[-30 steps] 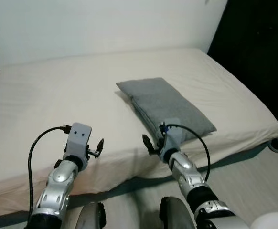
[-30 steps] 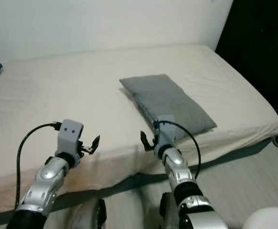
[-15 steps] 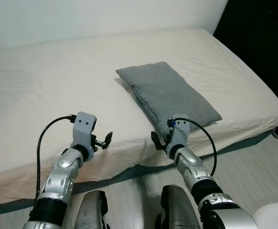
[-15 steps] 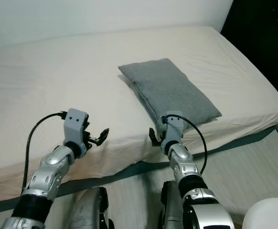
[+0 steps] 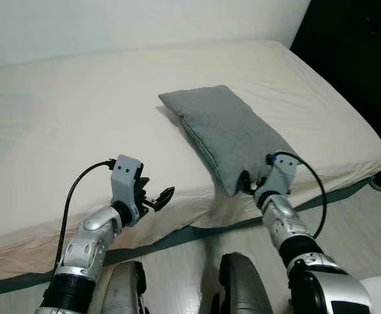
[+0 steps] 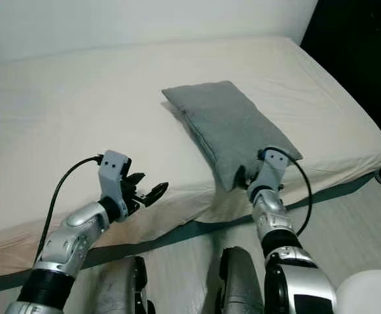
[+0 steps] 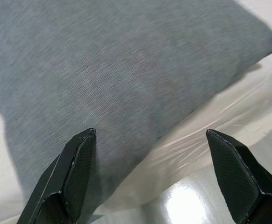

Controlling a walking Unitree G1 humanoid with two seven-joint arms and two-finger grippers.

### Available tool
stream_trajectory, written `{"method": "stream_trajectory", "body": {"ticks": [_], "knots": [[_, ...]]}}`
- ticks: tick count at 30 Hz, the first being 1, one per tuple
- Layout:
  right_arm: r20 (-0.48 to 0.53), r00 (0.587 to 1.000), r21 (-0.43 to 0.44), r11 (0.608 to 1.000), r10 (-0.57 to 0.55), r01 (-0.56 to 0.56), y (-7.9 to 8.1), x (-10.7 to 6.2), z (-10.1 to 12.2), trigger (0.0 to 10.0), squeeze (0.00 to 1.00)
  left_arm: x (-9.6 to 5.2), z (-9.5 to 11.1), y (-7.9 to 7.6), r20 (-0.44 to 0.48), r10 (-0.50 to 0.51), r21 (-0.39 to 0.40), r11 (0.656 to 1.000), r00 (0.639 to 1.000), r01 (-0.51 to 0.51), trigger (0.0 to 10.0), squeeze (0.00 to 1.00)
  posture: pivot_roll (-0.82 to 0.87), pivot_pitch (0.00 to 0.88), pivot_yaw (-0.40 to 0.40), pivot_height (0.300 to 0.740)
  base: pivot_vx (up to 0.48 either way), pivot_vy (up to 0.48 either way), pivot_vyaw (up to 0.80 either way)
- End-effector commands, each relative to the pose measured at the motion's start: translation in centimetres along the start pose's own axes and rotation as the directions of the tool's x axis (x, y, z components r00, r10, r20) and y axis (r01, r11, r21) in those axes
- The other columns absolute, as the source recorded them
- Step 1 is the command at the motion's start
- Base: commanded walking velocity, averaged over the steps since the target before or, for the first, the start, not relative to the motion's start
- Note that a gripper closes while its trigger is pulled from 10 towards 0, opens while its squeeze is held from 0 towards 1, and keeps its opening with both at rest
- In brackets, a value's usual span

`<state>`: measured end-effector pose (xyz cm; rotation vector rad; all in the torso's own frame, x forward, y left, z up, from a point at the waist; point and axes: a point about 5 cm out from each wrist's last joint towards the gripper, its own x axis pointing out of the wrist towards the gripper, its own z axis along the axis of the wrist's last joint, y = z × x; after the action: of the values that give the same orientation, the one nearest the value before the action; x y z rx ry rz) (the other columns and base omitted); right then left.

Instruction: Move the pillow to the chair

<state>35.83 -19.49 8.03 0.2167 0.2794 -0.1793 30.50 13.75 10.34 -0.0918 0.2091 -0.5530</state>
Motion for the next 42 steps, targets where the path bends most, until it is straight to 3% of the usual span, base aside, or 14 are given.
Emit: {"method": "stream_trajectory", "body": {"ticks": [1,2,5,12,26,36,42], "knots": [[-0.017,1.000,0.005,1.000,-0.010,0.010,-0.1,-0.1,-0.5,10.0,0.00,-0.1,-0.5,-0.4,-0.016,-0.011,0.004,1.000,1.000,0.011,10.0,0.00,0.07,0.206,-0.065,0.605,0.000,0.000,0.00],[-0.003,0.998,-0.087,0.995,0.057,-0.057,0.6,0.0,-0.5,10.0,0.00,0.1,-0.9,0.4,-0.018,0.077,0.123,0.990,0.997,-0.074,10.0,0.00,0.07,0.190,-0.062,0.605,0.000,0.000,0.00],[0.005,0.996,-0.135,0.987,0.086,-0.085,0.8,0.0,-0.5,10.0,0.00,0.2,-1.2,1.0,-0.015,0.140,0.190,0.972,0.990,-0.135,10.0,0.00,0.06,0.182,-0.059,0.605,0.000,0.000,0.00],[-0.001,0.997,-0.190,0.979,0.073,-0.071,0.2,-0.1,-0.6,10.0,0.00,0.0,-1.2,1.7,-0.005,0.186,0.185,0.966,0.983,-0.181,10.0,0.00,0.06,0.178,-0.060,0.605,0.000,0.000,0.00],[0.071,0.984,-0.076,0.985,0.162,-0.157,1.6,0.1,0.5,10.0,0.00,0.2,-1.2,1.7,0.009,0.191,0.216,0.958,0.981,-0.189,10.0,0.00,0.06,0.183,-0.052,0.600,0.000,0.000,0.00],[0.081,0.974,-0.059,0.977,0.210,-0.206,2.4,0.2,0.9,10.0,0.00,0.5,-1.0,1.6,0.023,0.186,0.215,0.958,0.982,-0.187,10.0,0.00,0.06,0.197,-0.050,0.560,0.000,0.000,0.00],[0.115,0.966,-0.061,0.973,0.230,-0.224,2.8,0.4,2.0,10.0,0.00,0.6,-0.9,1.4,0.029,0.184,0.197,0.963,0.982,-0.186,10.0,0.00,0.07,0.203,-0.050,0.560,0.000,0.000,0.00]]}}
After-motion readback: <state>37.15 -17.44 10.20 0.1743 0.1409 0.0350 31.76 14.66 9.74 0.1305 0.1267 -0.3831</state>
